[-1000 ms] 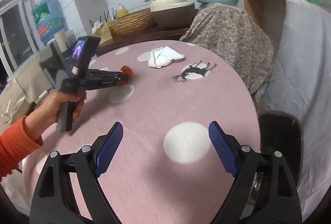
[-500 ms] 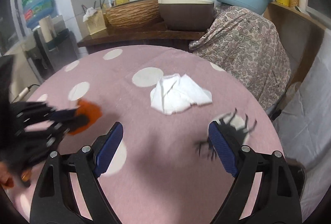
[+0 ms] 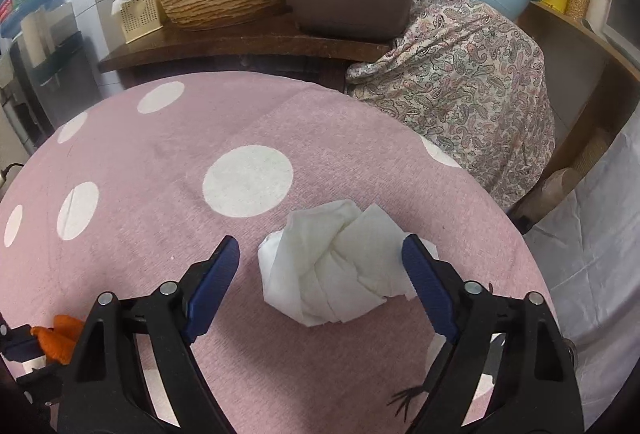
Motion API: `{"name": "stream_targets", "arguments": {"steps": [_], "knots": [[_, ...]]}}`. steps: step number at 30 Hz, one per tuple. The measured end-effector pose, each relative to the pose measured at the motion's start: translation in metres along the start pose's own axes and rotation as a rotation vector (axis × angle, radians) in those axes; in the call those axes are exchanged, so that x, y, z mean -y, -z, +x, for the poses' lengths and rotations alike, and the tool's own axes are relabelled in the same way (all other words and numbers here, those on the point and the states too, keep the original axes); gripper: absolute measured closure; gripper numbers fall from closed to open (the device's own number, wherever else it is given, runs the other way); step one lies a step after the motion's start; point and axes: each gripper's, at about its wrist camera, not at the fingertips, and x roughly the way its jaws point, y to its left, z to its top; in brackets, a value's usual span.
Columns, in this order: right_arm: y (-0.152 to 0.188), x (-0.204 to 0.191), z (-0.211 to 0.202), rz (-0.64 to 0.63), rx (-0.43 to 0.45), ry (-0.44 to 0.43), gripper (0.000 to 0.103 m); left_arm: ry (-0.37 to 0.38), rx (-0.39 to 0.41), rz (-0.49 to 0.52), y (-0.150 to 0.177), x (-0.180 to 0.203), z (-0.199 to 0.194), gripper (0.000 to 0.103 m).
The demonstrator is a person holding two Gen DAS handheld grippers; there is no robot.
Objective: Collect trash
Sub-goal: 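Grasp the white tissue with the right gripper while the left holds the peel, then carry the peel and tissue over the bin and open both grippers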
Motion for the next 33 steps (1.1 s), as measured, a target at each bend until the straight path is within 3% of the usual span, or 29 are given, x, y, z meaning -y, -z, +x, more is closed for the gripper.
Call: {"name": "stream_targets", "arguments": {"steps": [5,9,12,23,29,33], "knots": [[0.003,0.003,0.012,0.025,-0.036,0.021,0.052,0.006,-0.002,-0.011,0.001,-0.002,0.002,0.088],[0.007,0.014,0.009,0.064,-0.005,0.021,0.078,0.012,-0.003,-0.017,0.003,0.0,0.003,0.088],[0.009,0.02,0.002,0.075,0.016,0.009,0.089,0.017,-0.002,-0.015,0.003,0.002,0.002,0.088],[0.043,0.047,-0.058,0.115,0.121,-0.076,0.093,0.057,0.015,-0.037,0.006,0.019,-0.012,0.088],[0.088,0.07,-0.118,0.146,0.197,-0.141,0.093,0.109,0.031,-0.033,0.017,0.046,-0.029,0.088],[0.125,0.087,-0.16,0.158,0.243,-0.141,0.093,0.167,0.039,-0.02,0.026,0.074,-0.04,0.088]]}}
